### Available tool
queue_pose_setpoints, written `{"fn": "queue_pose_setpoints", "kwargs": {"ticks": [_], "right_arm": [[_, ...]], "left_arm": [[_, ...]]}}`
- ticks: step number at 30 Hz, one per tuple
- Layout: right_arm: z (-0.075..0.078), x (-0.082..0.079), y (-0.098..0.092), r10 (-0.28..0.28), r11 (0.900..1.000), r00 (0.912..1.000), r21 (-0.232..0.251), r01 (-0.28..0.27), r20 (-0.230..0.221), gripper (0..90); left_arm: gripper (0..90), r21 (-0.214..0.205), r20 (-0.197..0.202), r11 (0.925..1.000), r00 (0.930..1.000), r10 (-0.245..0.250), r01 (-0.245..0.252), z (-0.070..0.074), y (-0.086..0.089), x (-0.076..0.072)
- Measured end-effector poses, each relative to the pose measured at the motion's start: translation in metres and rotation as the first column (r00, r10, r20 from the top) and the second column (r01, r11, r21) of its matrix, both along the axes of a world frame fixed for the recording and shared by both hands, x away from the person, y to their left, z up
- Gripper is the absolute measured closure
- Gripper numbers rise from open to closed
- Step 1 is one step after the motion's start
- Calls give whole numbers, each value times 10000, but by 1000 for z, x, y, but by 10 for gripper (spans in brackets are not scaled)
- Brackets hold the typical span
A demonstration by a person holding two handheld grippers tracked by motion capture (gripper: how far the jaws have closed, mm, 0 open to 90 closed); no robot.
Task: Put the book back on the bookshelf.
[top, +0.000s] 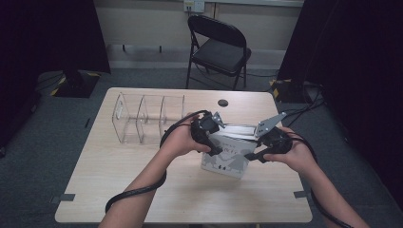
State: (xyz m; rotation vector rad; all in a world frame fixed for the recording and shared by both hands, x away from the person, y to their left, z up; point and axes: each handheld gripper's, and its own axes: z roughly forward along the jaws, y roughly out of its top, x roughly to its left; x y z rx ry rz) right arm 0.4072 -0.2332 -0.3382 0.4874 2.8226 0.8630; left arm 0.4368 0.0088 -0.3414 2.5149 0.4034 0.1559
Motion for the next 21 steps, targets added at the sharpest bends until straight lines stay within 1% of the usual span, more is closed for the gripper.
{"fn": "queue_pose_setpoints", "kwargs": {"ticks": [3, 4, 6, 7, 8, 10, 11, 12, 13, 15, 17, 19, 21], "right_arm": [[-1, 1, -2, -124, 9999, 9999, 59, 123, 92, 511], [-1, 1, -2, -188, 9998, 9998, 74, 188, 46, 503], [-2, 2, -4, -262, 9997, 9996, 39, 261, 120, 491], [-3, 2, -4, -279, 9996, 9995, 44, 279, 112, 490], [-3, 2, -5, -252, 9997, 9996, 76, 251, 135, 491], [-4, 2, -6, -223, 9997, 9995, 83, 221, 229, 491], [-4, 2, -6, -200, 9997, 9994, 114, 197, 280, 489], [-5, 2, -7, -228, 9996, 9995, 190, 224, 231, 487], [-5, 2, -7, -248, 9994, 9994, 232, 243, 234, 486], [-6, 3, -9, -232, 9991, 9994, 358, 222, 265, 484], [-7, 3, -10, -298, 9992, 9991, 293, 289, 303, 482], [-8, 2, -11, -326, 9989, 9989, 349, 314, 323, 479], [-9, 2, -13, -312, 9987, 9992, 417, 301, 253, 470]], "left_arm": [[355, 134, -133, 9999, 9999, -92, 93, 3, 0, -6], [375, 118, -245, 9998, 9996, -132, 135, 4, 0, -8], [418, 105, -418, 9998, 9990, -174, 178, 5, 0, -12], [429, 105, -561, 9999, 9984, -90, 96, 6, -1, -14], [437, 239, -500, 9995, 9985, -202, 214, 7, -3, -14], [437, 273, -345, 9990, 9988, -340, 350, 8, -7, -17], [434, 262, -265, 9989, 9990, -373, 380, 9, -10, -17], [424, 226, -150, 9986, 9988, -476, 480, 11, -13, -17], [418, 121, -128, 9987, 9987, -491, 492, 11, -16, -17], [410, 249, -105, 9983, 9986, -527, 529, 13, -22, -16], [421, 393, -187, 9976, 9983, -559, 566, 13, -26, -17], [441, 469, -223, 9972, 9981, -571, 581, 14, -27, -17], [470, 462, -396, 9981, 9985, -389, 408, 15, -26, -18]]}}
